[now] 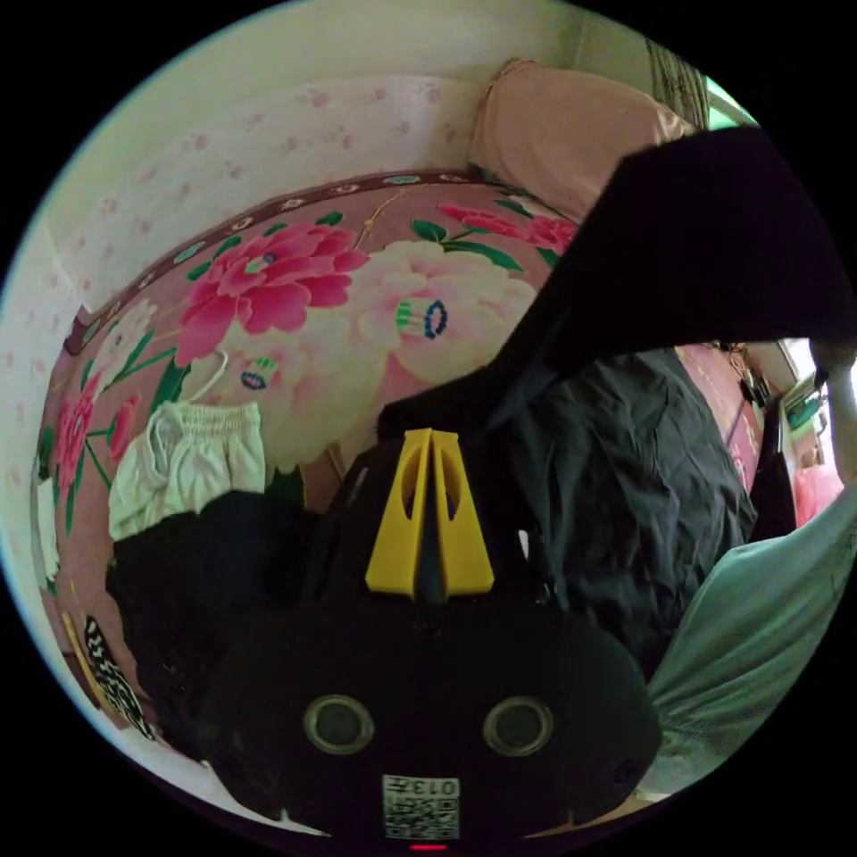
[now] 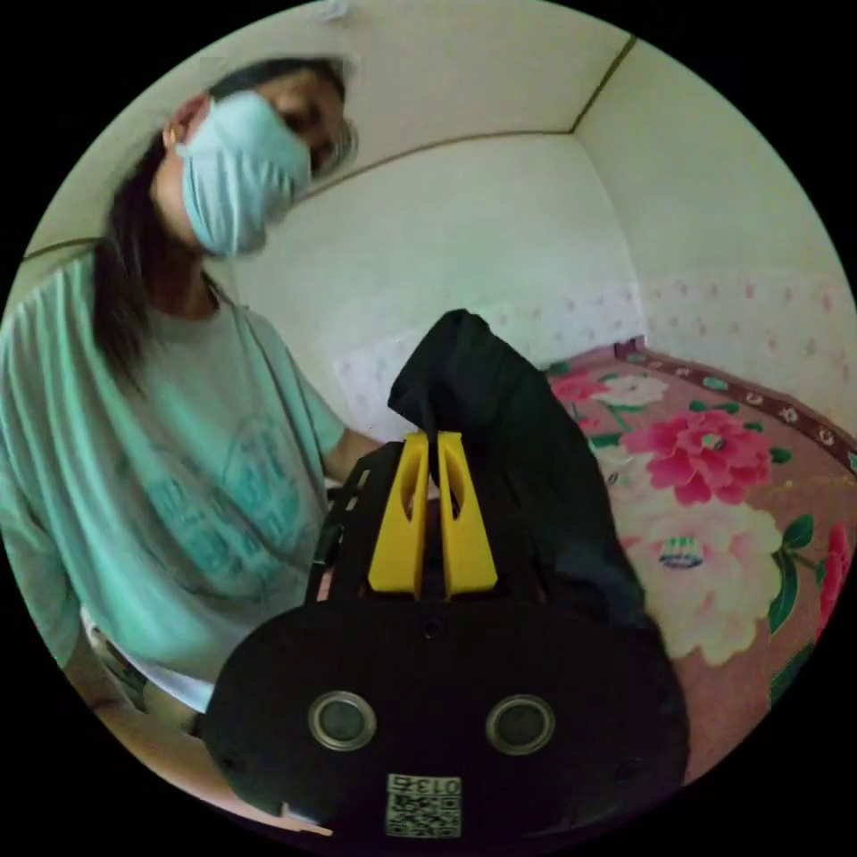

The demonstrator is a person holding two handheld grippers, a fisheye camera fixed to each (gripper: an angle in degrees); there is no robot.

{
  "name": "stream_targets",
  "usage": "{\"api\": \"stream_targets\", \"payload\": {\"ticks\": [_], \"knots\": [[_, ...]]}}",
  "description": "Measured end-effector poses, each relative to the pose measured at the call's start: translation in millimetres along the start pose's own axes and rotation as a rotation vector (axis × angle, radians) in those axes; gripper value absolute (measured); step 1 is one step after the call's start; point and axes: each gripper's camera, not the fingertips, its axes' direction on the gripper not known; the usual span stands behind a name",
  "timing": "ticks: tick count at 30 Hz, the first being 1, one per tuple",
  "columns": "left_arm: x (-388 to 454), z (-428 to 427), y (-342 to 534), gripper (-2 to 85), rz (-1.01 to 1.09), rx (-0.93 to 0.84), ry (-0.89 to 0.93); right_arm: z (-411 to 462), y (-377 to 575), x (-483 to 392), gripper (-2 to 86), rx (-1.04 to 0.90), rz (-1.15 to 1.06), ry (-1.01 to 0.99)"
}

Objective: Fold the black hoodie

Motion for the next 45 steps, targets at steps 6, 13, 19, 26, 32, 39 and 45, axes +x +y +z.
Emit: {"api": "stream_targets", "payload": {"ticks": [6,13,19,26,32,39,45], "knots": [[24.7,-11.7,71.4,0.7,-0.1,-0.072,-0.01,183.3,81.1,-131.1,1.8,-0.57,-0.053,0.172],[74.0,9.5,71.0,4.0,-0.077,-0.121,0.031,271.0,119.8,-201.9,7.0,-0.965,-0.266,0.187],[126.2,16.9,37.9,3.3,0.061,-0.025,0.21,180.6,15.1,-186.5,6.0,-0.643,-0.023,0.333],[140.6,97.9,9.5,-0.1,0.166,-0.315,-0.152,146.0,-24.8,-55.7,0.9,-0.631,0.27,0.829],[166.3,-24.1,49.2,-0.3,0.084,0.095,0.049,151.1,-56.1,22.5,0.2,-0.633,0.39,0.854],[266.6,42.9,105.9,-0.3,0.3,-0.186,-0.154,185.3,-48.7,81.3,0.1,-0.804,0.392,0.791],[224.2,46.0,119.9,-0.4,-0.037,-0.206,-0.012,158.2,-104.1,87.2,-0.2,-0.771,0.554,0.723]]}}
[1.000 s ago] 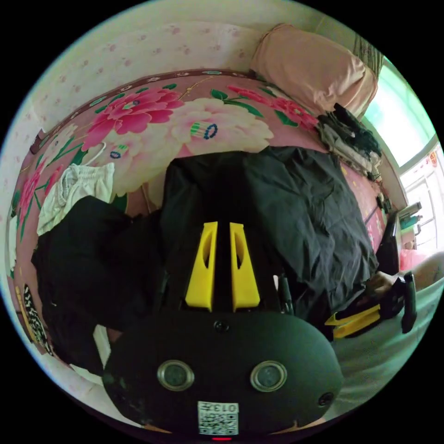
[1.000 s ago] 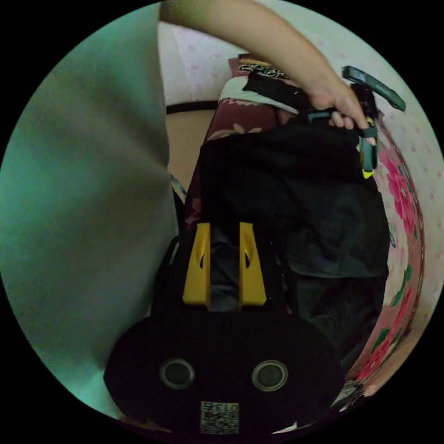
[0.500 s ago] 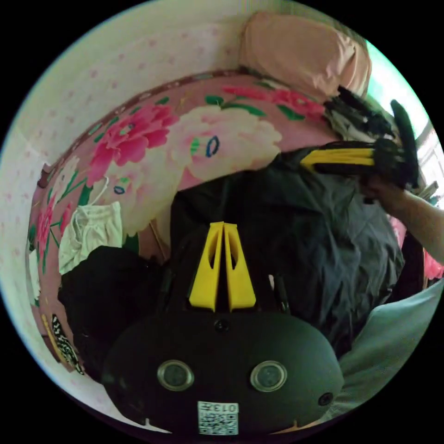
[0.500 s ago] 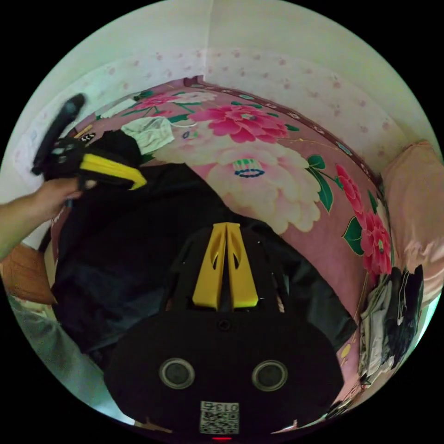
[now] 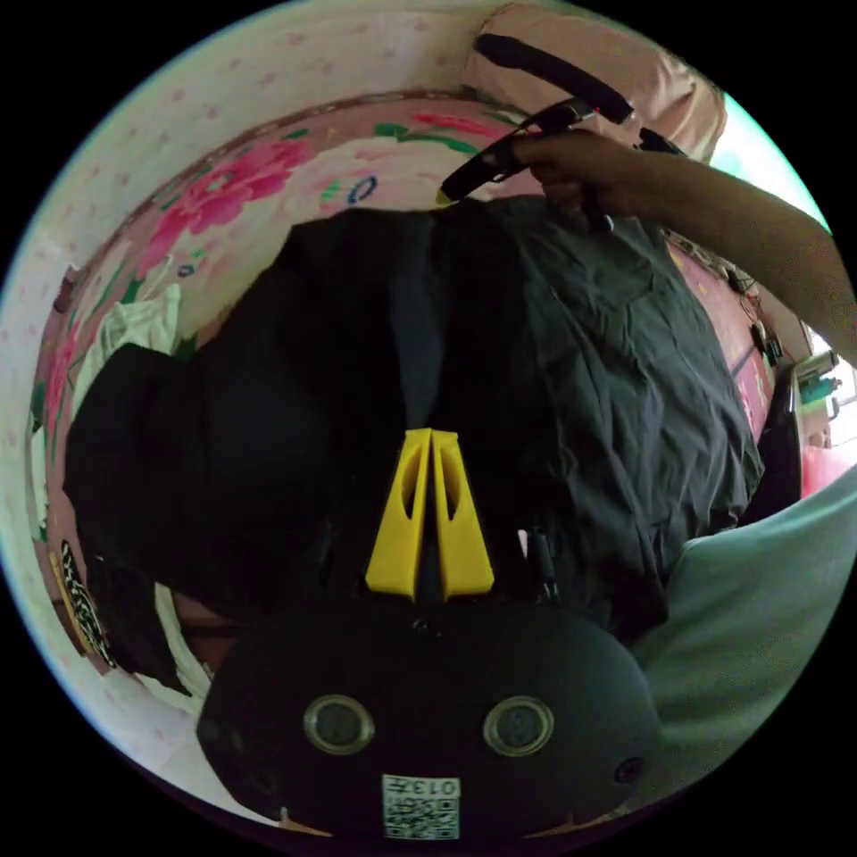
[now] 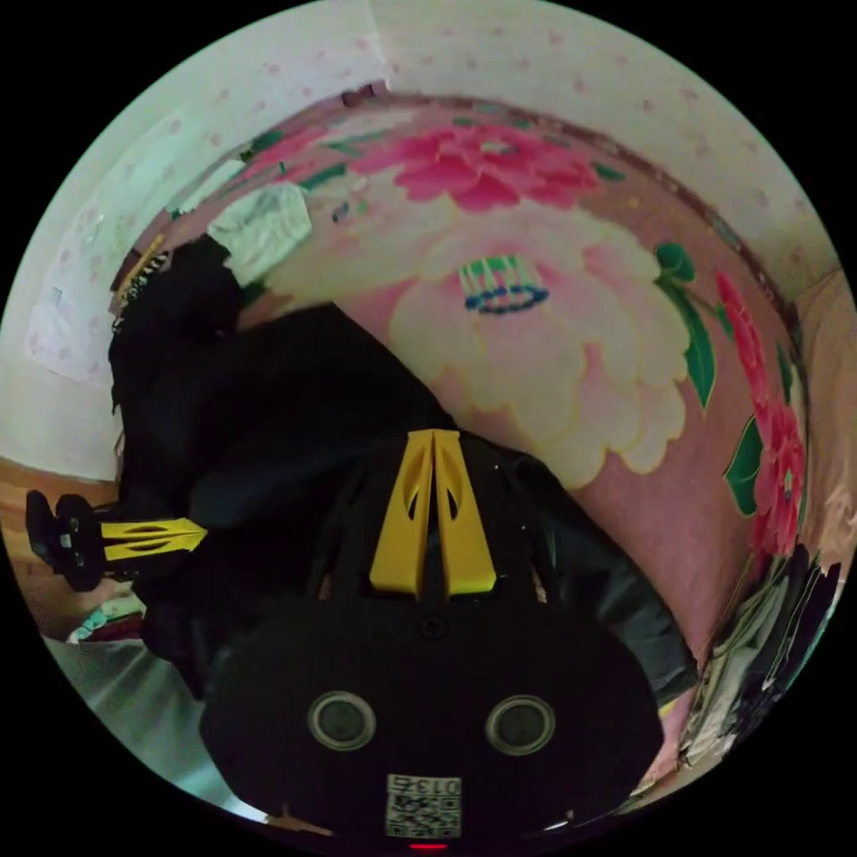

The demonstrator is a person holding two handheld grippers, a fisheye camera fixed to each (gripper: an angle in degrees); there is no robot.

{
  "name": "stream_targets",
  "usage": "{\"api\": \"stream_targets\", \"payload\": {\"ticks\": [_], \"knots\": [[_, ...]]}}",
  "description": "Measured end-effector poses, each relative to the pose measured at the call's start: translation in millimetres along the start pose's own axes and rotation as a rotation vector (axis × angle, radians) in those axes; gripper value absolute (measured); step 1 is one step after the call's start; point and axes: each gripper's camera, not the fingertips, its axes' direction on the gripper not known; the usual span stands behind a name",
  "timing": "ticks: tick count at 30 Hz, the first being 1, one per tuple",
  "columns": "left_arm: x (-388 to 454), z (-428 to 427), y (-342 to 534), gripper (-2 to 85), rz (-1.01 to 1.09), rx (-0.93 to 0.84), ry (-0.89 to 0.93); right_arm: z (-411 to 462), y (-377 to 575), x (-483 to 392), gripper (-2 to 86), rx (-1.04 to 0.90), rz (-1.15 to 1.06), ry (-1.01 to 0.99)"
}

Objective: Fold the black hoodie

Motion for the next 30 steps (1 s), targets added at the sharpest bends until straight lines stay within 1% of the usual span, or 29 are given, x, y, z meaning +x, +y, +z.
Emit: {"api": "stream_targets", "payload": {"ticks": [1,2,3,4,5,6,8,10,11,12,14,15,17,20,22,24,26,28,30], "knots": [[9.7,-18.7,9.4,-0.4,0.016,0.07,-0.037,-25.6,4.3,-8.6,-0.2,0.11,-0.021,0.012],[23.2,-33.0,18.0,-0.3,0.053,0.122,-0.06,-44.4,6.2,-18.8,-0.2,0.176,-0.032,0.029],[30.8,-37.1,21.9,-0.3,0.076,0.136,-0.068,-51.3,6.7,-25.1,-0.2,0.206,-0.041,0.029],[46.8,-37.7,28.5,-0.3,0.122,0.134,-0.081,-59.4,7.0,-40.8,-0.1,0.262,-0.096,0.003],[62.3,-28.3,33.2,-0.3,0.173,0.087,-0.08,-57.6,4.3,-59.3,-0.1,0.27,-0.173,-0.014],[69.3,-21.0,35.2,-0.3,0.201,0.054,-0.074,-52.7,1.2,-67.8,-0.1,0.249,-0.199,-0.007],[81.8,12.9,44.6,-0.3,0.235,-0.047,-0.138,-15.6,-15.6,-93.4,0.1,0.095,-0.276,0.043],[76.4,17.6,47.5,-0.3,0.204,-0.007,-0.148,14.5,-27.2,-98.4,0.2,-0.021,-0.321,0.065],[70.8,17.4,44.0,-0.4,0.182,-0.025,-0.139,10.8,-33.1,-92.6,0.2,0.053,-0.296,0.058],[67.9,16.3,42.4,-0.4,0.174,-0.033,-0.125,11.4,-39.2,-87.7,0.2,0.019,-0.273,0.028],[55.4,4.4,43.7,-0.4,0.127,-0.051,-0.073,-6.1,-58.2,-63.3,0.1,-0.044,-0.116,-0.112],[53.1,-1.8,46.9,-0.3,0.119,-0.042,-0.074,-16.2,-58.0,-59.7,0.0,-0.017,-0.103,-0.13],[48.2,-34.0,71.2,-0.3,0.088,0.047,-0.116,-64.4,-41.7,-55.7,0.0,0.121,-0.14,-0.215],[59.5,-69.3,104.4,-0.3,0.13,0.141,-0.068,-105.8,3.1,-67.5,-0.1,0.19,-0.202,-0.235],[76.3,-76.3,116.5,-0.3,0.202,0.149,-0.025,-114.8,36.1,-82.1,0.0,0.185,-0.248,-0.241],[92.3,-66.2,122.7,-0.3,0.265,0.09,-0.048,-112.5,67.4,-101.5,-0.1,0.19,-0.283,-0.173],[94.0,-33.4,126.1,-0.3,0.231,-0.06,-0.129,-98.0,95.0,-130.3,-0.1,0.193,-0.329,-0.016],[83.9,-17.3,124.0,-0.3,0.168,-0.131,-0.104,-78.4,103.7,-149.9,-0.2,0.178,-0.381,0.081],[73.3,-20.3,118.8,-0.3,0.122,-0.136,-0.077,-49.7,104.6,-160.3,-0.2,0.124,-0.392,0.163]]}}
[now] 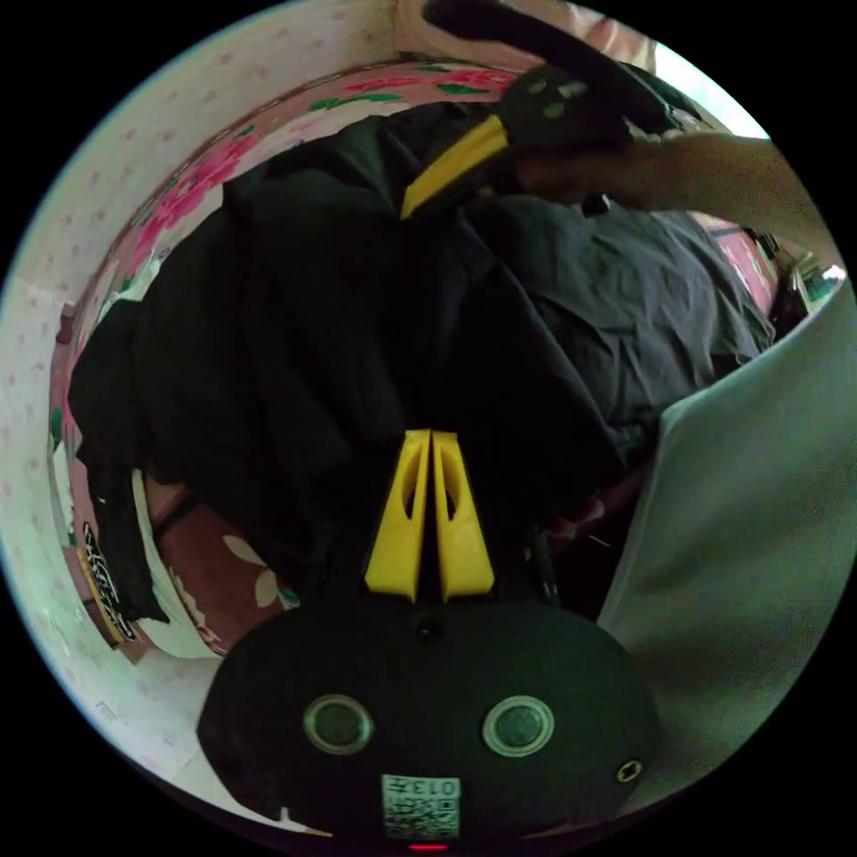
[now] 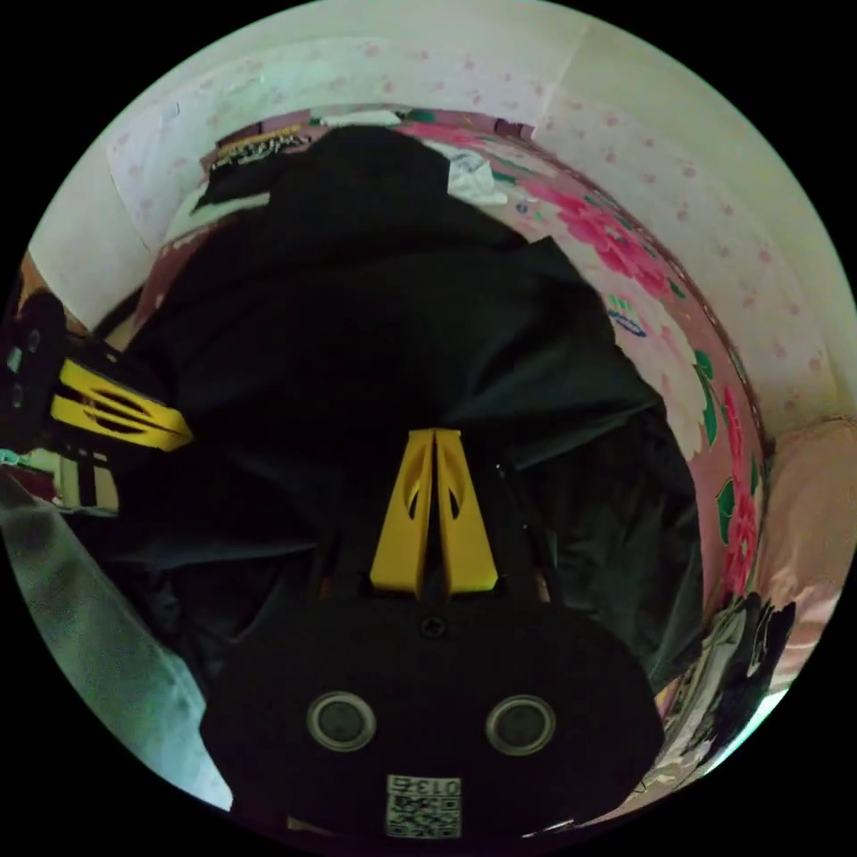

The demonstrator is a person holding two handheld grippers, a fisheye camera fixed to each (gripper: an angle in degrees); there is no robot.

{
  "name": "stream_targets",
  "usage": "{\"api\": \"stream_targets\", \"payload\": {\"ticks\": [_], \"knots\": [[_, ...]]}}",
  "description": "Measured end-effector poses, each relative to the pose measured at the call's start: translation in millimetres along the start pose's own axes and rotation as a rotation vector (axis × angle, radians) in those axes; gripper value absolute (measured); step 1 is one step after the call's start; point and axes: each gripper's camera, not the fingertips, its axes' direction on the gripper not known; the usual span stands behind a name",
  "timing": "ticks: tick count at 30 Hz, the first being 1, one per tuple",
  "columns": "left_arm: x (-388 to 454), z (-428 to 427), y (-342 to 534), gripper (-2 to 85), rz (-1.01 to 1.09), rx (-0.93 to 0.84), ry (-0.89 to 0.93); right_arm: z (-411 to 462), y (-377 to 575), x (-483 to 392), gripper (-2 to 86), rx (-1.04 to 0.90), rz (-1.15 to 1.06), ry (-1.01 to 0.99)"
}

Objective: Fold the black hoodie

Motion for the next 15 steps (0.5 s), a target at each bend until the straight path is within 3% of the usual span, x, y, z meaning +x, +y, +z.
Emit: {"api": "stream_targets", "payload": {"ticks": [2,6,8,10,12,14,15], "knots": [[-12.6,-7.5,-1.6,-0.4,-0.03,-0.023,0.028,7.5,-0.5,-0.8,-0.3,0.07,0.04,0.024],[-27.2,-49.8,12.1,-0.4,-0.088,0.05,-0.014,-8.8,-27.5,12.8,-0.3,-0.06,0.019,-0.002],[-32.3,-68.8,24.8,-0.3,-0.103,0.106,-0.09,-39.8,-26.4,18.4,-0.3,0.082,0.045,-0.012],[-39.2,-53.7,27.1,-0.3,-0.092,0.028,-0.104,-47.1,-24.0,15.8,-0.2,0.153,0.033,-0.022],[-49.9,-34.8,33.3,-0.2,-0.093,-0.001,-0.054,-32.7,-24.0,9.7,-0.2,0.142,-0.001,-0.016],[-77.5,-45.7,43.4,-0.2,-0.182,0.05,0.037,13.5,-27.8,6.8,-0.1,-0.034,-0.059,-0.033],[-86.1,-48.8,45.6,-0.1,-0.203,0.044,0.076,9.6,-27.3,11.4,0.0,0.026,-0.046,-0.03]]}}
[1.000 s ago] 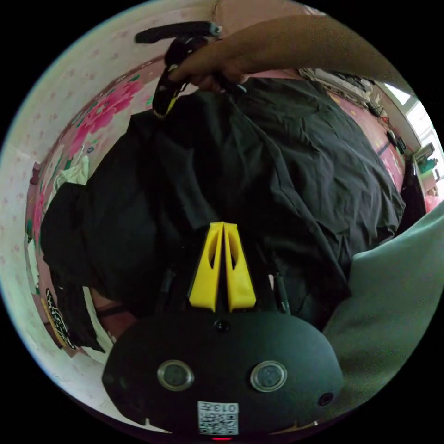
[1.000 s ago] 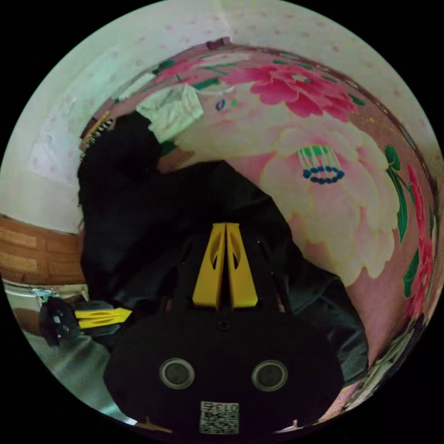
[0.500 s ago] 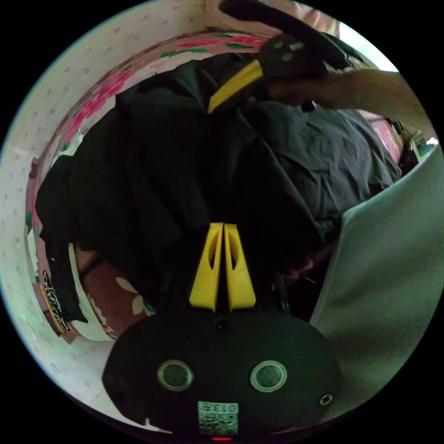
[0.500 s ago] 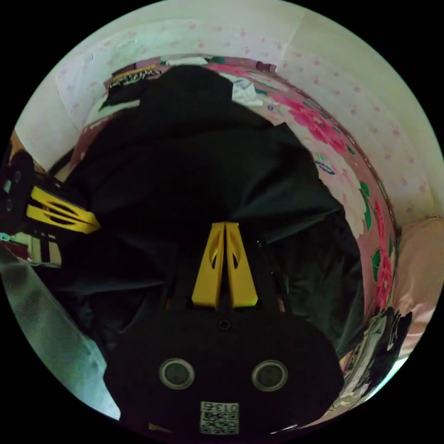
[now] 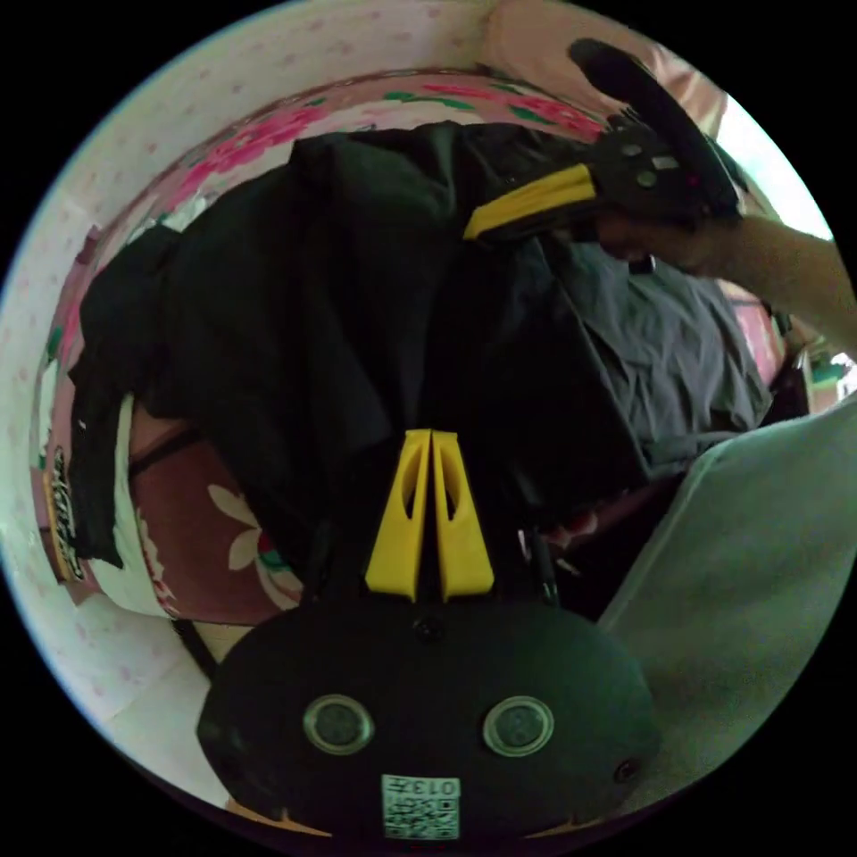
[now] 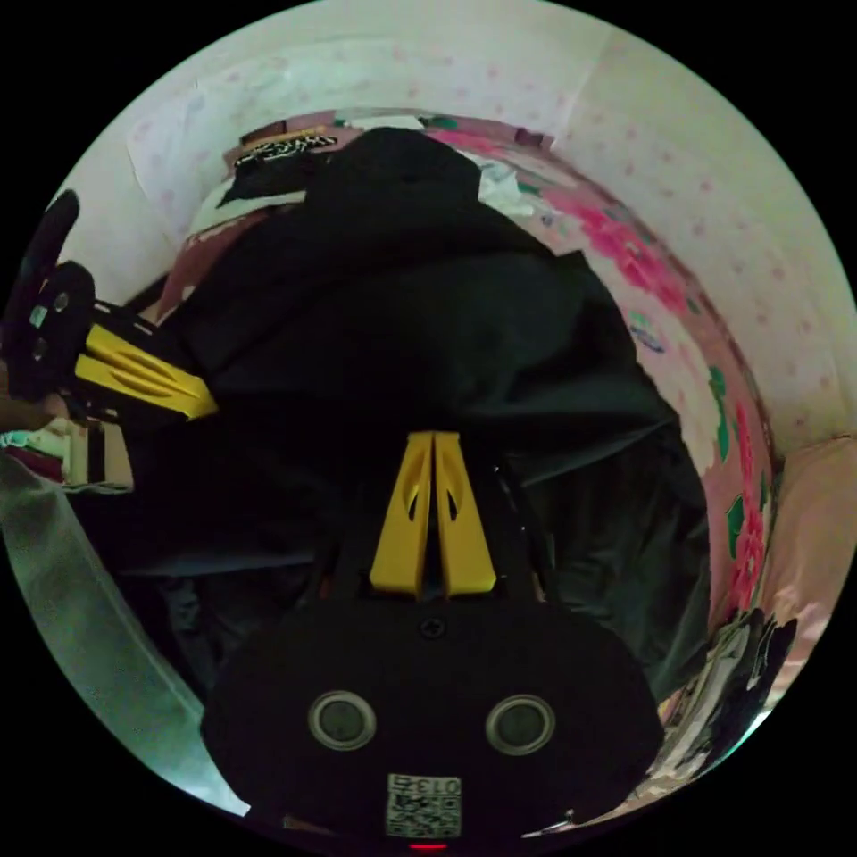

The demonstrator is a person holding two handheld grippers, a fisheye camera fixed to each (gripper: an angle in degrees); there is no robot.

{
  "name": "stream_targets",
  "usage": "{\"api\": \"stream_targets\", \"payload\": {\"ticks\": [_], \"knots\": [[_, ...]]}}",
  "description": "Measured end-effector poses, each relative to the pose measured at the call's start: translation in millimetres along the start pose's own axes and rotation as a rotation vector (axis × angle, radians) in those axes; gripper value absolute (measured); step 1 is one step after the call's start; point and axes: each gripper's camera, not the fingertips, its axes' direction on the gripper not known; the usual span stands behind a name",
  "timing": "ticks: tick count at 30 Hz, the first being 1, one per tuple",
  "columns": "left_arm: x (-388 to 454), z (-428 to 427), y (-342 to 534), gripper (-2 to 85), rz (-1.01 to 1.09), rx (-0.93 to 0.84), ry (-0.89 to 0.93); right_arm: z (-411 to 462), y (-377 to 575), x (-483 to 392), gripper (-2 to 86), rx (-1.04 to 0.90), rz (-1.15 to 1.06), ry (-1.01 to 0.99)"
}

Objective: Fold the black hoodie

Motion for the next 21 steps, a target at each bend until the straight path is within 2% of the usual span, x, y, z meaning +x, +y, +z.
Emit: {"api": "stream_targets", "payload": {"ticks": [2,3,5,7,9,11,13,16,21], "knots": [[-39.8,-28.8,12.2,0.1,-0.086,0.066,0.114,-0.4,-20.0,26.5,0.2,-0.13,0.021,-0.1],[-52.9,-39.8,18.7,0.2,-0.128,0.109,0.122,-4.8,-24.1,33.8,0.2,-0.129,0.029,-0.116],[-118.9,-84.2,53.3,0.9,-0.35,0.31,0.125,-36.6,-35.5,62.6,0.9,0.049,0.071,-0.157],[-179.3,-102.6,80.5,2.5,-0.53,0.437,0.157,-51.3,-51.5,84.3,2.2,0.137,0.117,-0.143],[-240.2,-104.9,96.3,6.5,-0.645,0.499,0.247,-55.5,-75.4,107.4,6.7,0.21,0.178,-0.166],[-310.8,-97.7,104.2,10.6,-0.739,0.56,0.365,-42.8,-120.8,138.4,9.6,0.229,0.254,-0.285],[-350.1,-95.7,100.5,14.5,-0.76,0.583,0.39,-27.9,-159.3,157.5,10.6,0.226,0.277,-0.38],[-389.8,-101.1,74.5,17.9,-0.621,0.562,0.365,2.2,-225.1,181.0,11.7,0.179,0.301,-0.459],[-435.4,-89.4,46.4,18.3,-0.447,0.528,0.484,50.2,-317.0,204.2,13.4,0.068,0.247,-0.525]]}}
